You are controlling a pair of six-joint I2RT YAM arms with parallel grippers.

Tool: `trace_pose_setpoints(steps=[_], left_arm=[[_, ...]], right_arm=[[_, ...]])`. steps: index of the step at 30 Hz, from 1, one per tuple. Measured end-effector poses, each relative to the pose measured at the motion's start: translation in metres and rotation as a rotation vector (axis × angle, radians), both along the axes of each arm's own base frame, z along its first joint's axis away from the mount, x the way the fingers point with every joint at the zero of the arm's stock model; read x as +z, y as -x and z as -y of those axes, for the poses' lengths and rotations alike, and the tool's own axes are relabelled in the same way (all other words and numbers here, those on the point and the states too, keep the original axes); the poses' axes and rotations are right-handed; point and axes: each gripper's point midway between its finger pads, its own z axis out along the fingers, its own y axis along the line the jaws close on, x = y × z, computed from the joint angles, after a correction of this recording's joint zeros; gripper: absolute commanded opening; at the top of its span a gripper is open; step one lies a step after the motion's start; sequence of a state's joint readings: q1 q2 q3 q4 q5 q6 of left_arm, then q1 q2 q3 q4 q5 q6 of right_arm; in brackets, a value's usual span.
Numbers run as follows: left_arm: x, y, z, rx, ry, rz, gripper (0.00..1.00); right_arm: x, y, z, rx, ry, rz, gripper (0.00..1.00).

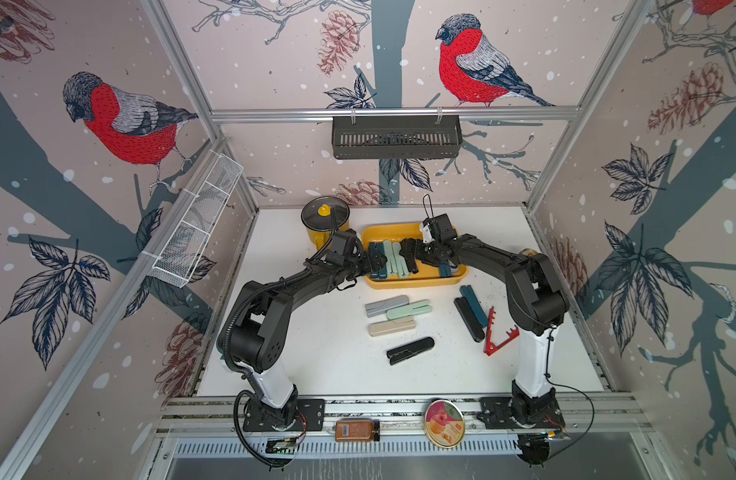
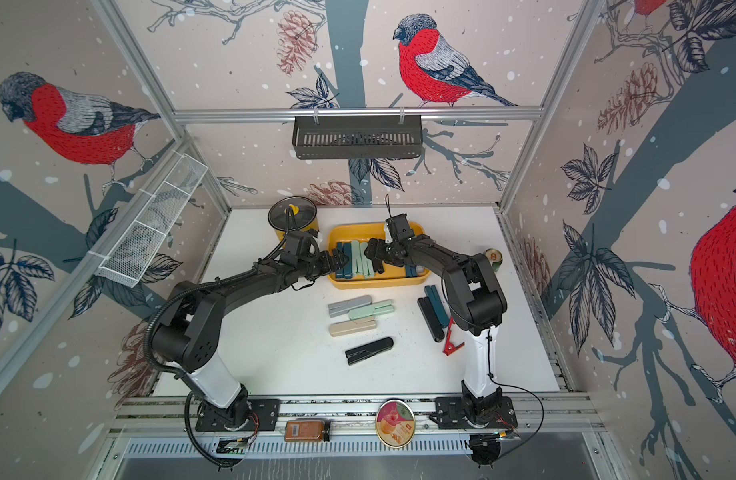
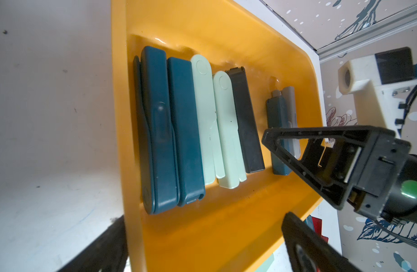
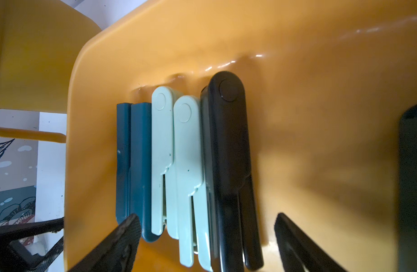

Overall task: Put the pruning pliers into the storage box
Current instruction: Place the pruning pliers in the storage box, then pick up the pruning pliers from the center of the board.

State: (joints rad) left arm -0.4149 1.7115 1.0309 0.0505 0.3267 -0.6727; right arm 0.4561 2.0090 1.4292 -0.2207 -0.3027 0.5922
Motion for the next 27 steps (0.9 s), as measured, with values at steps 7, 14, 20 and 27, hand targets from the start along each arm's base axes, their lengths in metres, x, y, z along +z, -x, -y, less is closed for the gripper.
trace_pose_setpoints(steps=[7,14,20,27], left_arm=[[0.007,-0.001,-0.005,0.016,-0.021,0.026,0.98],[0.01,0.002,-0.008,0.02,-0.027,0.044,0.98],[0.015,0.0,-0.009,0.027,-0.022,0.066,0.98],[0.01,0.004,-0.014,0.04,-0.037,0.06,0.98]], right_arm=[[0.025,0.005,0.022,-0.027,0.055,0.071,0.92],[0.049,0.026,0.055,-0.065,0.161,0.159,0.94],[0.059,0.048,0.086,-0.075,0.244,0.224,0.94],[0.046,0.068,0.149,-0.163,0.337,0.212,0.91]])
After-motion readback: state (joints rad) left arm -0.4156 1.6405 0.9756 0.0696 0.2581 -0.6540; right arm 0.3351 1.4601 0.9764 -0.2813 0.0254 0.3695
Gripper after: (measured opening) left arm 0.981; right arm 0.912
